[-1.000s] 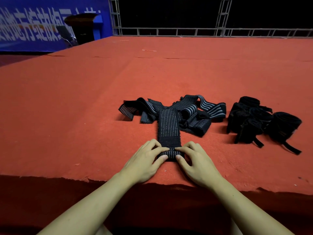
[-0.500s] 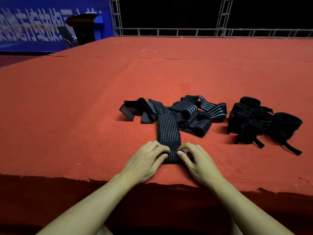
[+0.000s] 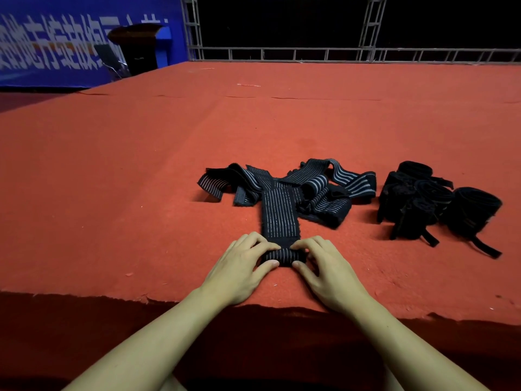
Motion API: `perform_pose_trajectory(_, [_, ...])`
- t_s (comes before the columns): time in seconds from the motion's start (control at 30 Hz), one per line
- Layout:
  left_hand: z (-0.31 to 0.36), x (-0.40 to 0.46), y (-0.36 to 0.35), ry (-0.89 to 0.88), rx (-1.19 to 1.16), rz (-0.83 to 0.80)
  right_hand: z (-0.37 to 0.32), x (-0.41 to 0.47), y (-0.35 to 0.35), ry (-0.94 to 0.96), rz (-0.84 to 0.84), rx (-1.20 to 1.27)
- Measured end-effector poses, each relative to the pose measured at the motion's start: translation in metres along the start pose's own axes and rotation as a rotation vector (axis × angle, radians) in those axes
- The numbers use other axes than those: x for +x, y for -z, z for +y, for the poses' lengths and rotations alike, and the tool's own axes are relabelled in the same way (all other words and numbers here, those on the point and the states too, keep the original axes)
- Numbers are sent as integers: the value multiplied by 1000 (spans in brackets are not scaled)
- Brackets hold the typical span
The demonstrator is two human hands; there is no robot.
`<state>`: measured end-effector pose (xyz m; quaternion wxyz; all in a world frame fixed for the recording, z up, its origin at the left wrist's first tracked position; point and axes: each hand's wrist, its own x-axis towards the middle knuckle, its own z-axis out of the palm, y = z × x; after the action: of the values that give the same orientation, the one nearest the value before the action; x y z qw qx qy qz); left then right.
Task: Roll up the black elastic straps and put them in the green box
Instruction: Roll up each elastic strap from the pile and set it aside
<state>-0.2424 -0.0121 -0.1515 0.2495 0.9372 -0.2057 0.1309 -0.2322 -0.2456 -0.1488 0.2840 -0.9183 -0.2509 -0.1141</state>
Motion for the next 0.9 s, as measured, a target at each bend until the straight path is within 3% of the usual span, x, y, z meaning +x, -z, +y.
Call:
perform_pose_trajectory(0.4, [12, -7, 10, -78, -8, 83, -1, -2, -1, -31, 0, 90])
perform_pose_trajectory(0.6, [9, -8, 8, -218, -24, 85, 3, 2, -1, -50, -3, 140])
perform_pose_trajectory(0.9, [5, -5, 4, -104, 24, 80, -2, -1, 1, -17, 19, 47])
